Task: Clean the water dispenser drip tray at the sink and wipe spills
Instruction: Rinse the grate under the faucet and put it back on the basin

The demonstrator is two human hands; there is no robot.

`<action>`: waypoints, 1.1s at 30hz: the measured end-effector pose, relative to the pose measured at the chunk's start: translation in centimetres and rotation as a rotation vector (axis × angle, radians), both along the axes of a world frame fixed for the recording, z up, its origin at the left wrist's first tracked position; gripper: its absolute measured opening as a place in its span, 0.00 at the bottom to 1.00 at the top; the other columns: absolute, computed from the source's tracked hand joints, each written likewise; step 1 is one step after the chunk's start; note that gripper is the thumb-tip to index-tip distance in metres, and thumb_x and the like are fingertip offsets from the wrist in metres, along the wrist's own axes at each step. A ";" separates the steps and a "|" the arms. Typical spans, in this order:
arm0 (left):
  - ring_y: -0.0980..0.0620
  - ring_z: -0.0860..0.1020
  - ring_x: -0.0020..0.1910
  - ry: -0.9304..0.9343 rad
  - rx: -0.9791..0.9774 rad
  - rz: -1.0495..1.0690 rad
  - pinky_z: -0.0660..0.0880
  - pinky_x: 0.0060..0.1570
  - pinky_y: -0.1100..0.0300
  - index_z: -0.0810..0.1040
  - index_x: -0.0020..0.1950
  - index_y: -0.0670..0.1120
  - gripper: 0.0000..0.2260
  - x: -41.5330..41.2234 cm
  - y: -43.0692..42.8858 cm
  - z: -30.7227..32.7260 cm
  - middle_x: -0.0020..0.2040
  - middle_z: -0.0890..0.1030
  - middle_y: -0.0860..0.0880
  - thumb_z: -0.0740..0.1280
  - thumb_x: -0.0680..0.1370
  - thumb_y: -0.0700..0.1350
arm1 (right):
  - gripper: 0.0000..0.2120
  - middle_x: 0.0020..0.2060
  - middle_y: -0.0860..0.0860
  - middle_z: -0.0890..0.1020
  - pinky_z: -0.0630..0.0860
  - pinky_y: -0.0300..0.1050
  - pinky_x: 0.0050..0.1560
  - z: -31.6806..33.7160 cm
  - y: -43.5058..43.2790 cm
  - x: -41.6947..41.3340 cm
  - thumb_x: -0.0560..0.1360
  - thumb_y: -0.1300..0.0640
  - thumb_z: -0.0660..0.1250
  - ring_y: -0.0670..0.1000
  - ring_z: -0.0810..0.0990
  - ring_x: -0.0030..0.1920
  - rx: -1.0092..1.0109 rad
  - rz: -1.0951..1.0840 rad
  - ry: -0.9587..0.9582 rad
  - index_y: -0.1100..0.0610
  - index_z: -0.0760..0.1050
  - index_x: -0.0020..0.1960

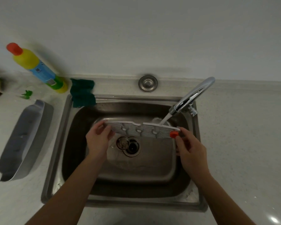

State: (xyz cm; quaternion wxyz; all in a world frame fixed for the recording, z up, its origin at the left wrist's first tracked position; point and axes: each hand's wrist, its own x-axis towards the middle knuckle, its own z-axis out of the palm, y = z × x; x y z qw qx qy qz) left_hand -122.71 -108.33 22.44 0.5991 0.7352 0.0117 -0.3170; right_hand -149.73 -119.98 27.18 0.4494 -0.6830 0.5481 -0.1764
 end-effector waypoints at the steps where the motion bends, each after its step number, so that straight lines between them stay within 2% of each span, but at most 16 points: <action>1: 0.53 0.85 0.56 -0.028 -0.031 -0.007 0.83 0.50 0.61 0.82 0.63 0.50 0.14 0.1 -0.2 0.6 0.57 0.85 0.50 0.69 0.81 0.36 | 0.16 0.51 0.45 0.85 0.85 0.56 0.52 -0.5 0.0 -0.3 0.83 0.54 0.65 0.50 0.85 0.48 0.040 -0.022 0.009 0.46 0.75 0.70; 2: 0.54 0.85 0.56 -0.044 -0.064 -0.016 0.83 0.52 0.60 0.82 0.63 0.50 0.14 0.2 -0.3 1.2 0.56 0.86 0.50 0.69 0.81 0.36 | 0.16 0.52 0.47 0.85 0.84 0.56 0.54 -1.0 -0.1 -0.6 0.83 0.55 0.65 0.51 0.85 0.51 0.109 -0.062 -0.012 0.45 0.76 0.69; 5: 0.52 0.85 0.57 -0.024 -0.154 -0.066 0.83 0.53 0.58 0.83 0.61 0.49 0.13 -0.1 -0.1 2.2 0.55 0.86 0.50 0.67 0.82 0.35 | 0.14 0.55 0.53 0.85 0.85 0.52 0.53 -1.3 -0.9 -0.2 0.84 0.59 0.60 0.55 0.87 0.53 0.439 -0.320 -0.268 0.45 0.80 0.61; 7: 0.49 0.85 0.58 0.052 -0.181 -0.076 0.83 0.55 0.54 0.83 0.62 0.47 0.13 -0.6 0.3 2.4 0.59 0.85 0.47 0.63 0.83 0.35 | 0.11 0.55 0.56 0.85 0.85 0.53 0.51 -1.1 -1.9 0.2 0.85 0.55 0.61 0.56 0.87 0.53 0.535 -0.431 -0.362 0.49 0.80 0.60; 9: 0.47 0.85 0.59 0.133 -0.185 -0.062 0.83 0.56 0.51 0.82 0.62 0.45 0.12 -1.2 0.8 2.4 0.60 0.85 0.46 0.62 0.84 0.38 | 0.08 0.54 0.55 0.85 0.86 0.54 0.52 -0.9 -2.8 0.7 0.83 0.51 0.64 0.56 0.88 0.52 0.479 -0.438 -0.358 0.51 0.80 0.58; 11: 0.47 0.85 0.58 0.152 -0.140 -0.077 0.84 0.53 0.53 0.81 0.62 0.43 0.09 -1.9 1.6 2.0 0.57 0.86 0.49 0.64 0.84 0.40 | 0.05 0.54 0.53 0.85 0.86 0.52 0.51 -0.4 -3.7 1.3 0.82 0.55 0.66 0.54 0.88 0.53 0.389 -0.417 -0.334 0.49 0.79 0.57; 13: 0.48 0.86 0.55 0.189 -0.092 -0.075 0.84 0.48 0.56 0.80 0.63 0.45 0.11 -2.4 2.4 1.4 0.55 0.87 0.49 0.65 0.83 0.37 | 0.09 0.55 0.51 0.85 0.86 0.50 0.49 0.5 -4.2 2.0 0.82 0.59 0.66 0.52 0.88 0.52 0.326 -0.350 -0.369 0.48 0.79 0.58; 16: 0.47 0.87 0.51 0.337 -0.065 -0.030 0.85 0.46 0.56 0.79 0.65 0.45 0.15 -2.3 3.0 0.6 0.56 0.86 0.44 0.65 0.81 0.32 | 0.15 0.57 0.47 0.86 0.86 0.48 0.49 1.5 -4.1 2.8 0.82 0.61 0.66 0.50 0.87 0.55 0.244 -0.197 -0.441 0.46 0.75 0.65; 18: 0.47 0.87 0.50 0.427 -0.044 -0.115 0.85 0.47 0.55 0.81 0.63 0.42 0.13 -1.7 3.3 0.3 0.56 0.87 0.40 0.65 0.81 0.32 | 0.18 0.59 0.47 0.85 0.85 0.48 0.50 2.0 -3.8 3.0 0.82 0.61 0.67 0.51 0.87 0.57 0.222 -0.128 -0.471 0.44 0.73 0.68; 21: 0.46 0.88 0.49 0.477 -0.044 -0.215 0.86 0.47 0.54 0.82 0.61 0.40 0.11 -0.1 3.9 0.3 0.54 0.87 0.39 0.67 0.80 0.32 | 0.16 0.59 0.47 0.85 0.85 0.50 0.52 1.4 -3.5 2.5 0.82 0.62 0.66 0.50 0.86 0.58 0.206 -0.114 -0.440 0.47 0.76 0.66; 23: 0.46 0.88 0.47 0.383 -0.057 -0.254 0.85 0.43 0.55 0.86 0.55 0.44 0.12 1.3 4.4 0.9 0.52 0.88 0.39 0.67 0.80 0.32 | 0.15 0.58 0.49 0.85 0.85 0.55 0.55 0.0 -3.3 1.9 0.81 0.63 0.66 0.50 0.86 0.58 0.236 -0.133 -0.355 0.48 0.76 0.65; 27: 0.48 0.87 0.53 -0.076 0.015 -0.496 0.84 0.47 0.57 0.86 0.54 0.57 0.16 3.8 4.6 3.2 0.54 0.87 0.48 0.68 0.81 0.36 | 0.19 0.62 0.48 0.82 0.79 0.61 0.65 -2.7 -3.9 1.3 0.81 0.60 0.67 0.51 0.81 0.63 0.291 -0.063 -0.040 0.48 0.74 0.70; 30: 0.62 0.84 0.50 -0.529 0.170 -0.627 0.81 0.47 0.62 0.82 0.57 0.56 0.13 4.7 3.9 4.9 0.48 0.86 0.57 0.70 0.80 0.38 | 0.23 0.69 0.51 0.79 0.74 0.61 0.70 -3.3 -5.7 1.8 0.81 0.60 0.65 0.53 0.78 0.66 0.190 -0.058 0.105 0.51 0.71 0.76; 32: 0.71 0.79 0.45 -0.830 0.313 -0.653 0.72 0.46 0.71 0.81 0.62 0.53 0.13 4.6 3.5 6.3 0.48 0.81 0.65 0.71 0.79 0.41 | 0.23 0.68 0.53 0.79 0.74 0.61 0.70 -3.2 -7.0 2.4 0.81 0.61 0.63 0.55 0.78 0.66 0.111 -0.070 0.151 0.52 0.71 0.76; 33: 0.71 0.77 0.42 -0.915 0.355 -0.655 0.68 0.46 0.73 0.82 0.63 0.52 0.12 4.6 3.3 6.8 0.49 0.81 0.64 0.71 0.79 0.42 | 0.22 0.67 0.53 0.80 0.75 0.59 0.69 -3.0 -7.7 2.7 0.81 0.61 0.63 0.55 0.79 0.65 0.083 -0.087 0.156 0.53 0.72 0.75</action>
